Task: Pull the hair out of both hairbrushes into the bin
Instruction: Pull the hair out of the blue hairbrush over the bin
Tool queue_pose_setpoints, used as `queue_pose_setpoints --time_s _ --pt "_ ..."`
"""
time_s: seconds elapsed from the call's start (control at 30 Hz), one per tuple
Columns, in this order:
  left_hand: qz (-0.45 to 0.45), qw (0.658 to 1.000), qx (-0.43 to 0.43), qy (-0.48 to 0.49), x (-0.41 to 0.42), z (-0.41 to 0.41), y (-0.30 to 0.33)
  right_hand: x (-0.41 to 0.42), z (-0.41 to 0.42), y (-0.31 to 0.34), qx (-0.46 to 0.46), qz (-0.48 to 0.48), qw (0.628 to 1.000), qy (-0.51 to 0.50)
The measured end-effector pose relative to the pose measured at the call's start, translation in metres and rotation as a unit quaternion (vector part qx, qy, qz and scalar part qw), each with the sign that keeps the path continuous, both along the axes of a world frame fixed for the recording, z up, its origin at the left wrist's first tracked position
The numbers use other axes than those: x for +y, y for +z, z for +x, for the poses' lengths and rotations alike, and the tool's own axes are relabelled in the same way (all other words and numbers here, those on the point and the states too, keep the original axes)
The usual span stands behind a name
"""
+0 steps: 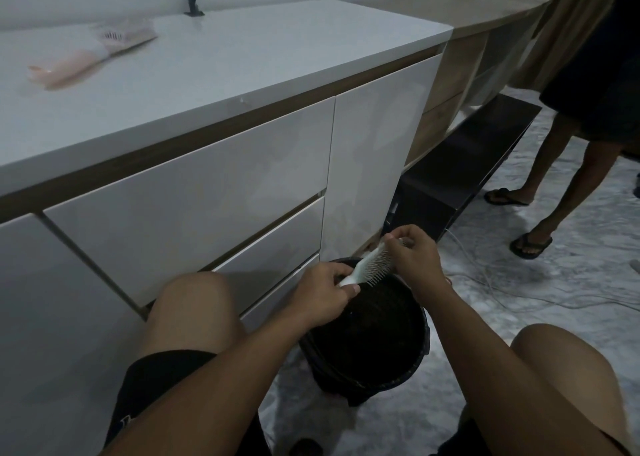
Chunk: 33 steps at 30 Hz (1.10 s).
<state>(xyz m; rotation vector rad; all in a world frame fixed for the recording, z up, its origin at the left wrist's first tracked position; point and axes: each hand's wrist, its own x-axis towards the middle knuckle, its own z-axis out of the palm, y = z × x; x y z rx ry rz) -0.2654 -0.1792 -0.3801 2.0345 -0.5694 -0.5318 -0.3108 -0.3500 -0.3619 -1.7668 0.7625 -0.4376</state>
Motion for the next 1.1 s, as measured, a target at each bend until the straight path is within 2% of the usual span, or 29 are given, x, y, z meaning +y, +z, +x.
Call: queue_pose_setpoints --time_s 0.17,0.27,0.37,0.53,0.93,1.1 --pt "0.045 0.997 -0.058 -0.004 0.002 -0.002 0.003 -0.002 0.003 0.005 0.016 0.101 0.994 -0.025" --pt "0.059 0.993 -0.100 0.009 0.002 -0.003 0.006 0.000 -0.001 0.008 0.044 0.173 0.983 0.034" --pt "0.066 0.989 -0.131 0.019 0.004 -0.005 0.009 0.004 -0.004 0.004 0.067 0.188 0.974 0.104" --pt "0.079 0.983 -0.166 0.015 0.007 -0.007 0.011 0.007 -0.004 0.002 0.040 0.213 0.970 0.108" --pt "0.091 0.974 -0.206 -0.001 0.005 -0.003 0.005 0.002 0.001 -0.004 0.028 0.176 0.984 0.003" --pt "0.077 0.978 -0.196 -0.005 0.005 -0.003 0.003 0.001 0.001 -0.006 0.019 0.143 0.989 -0.031"
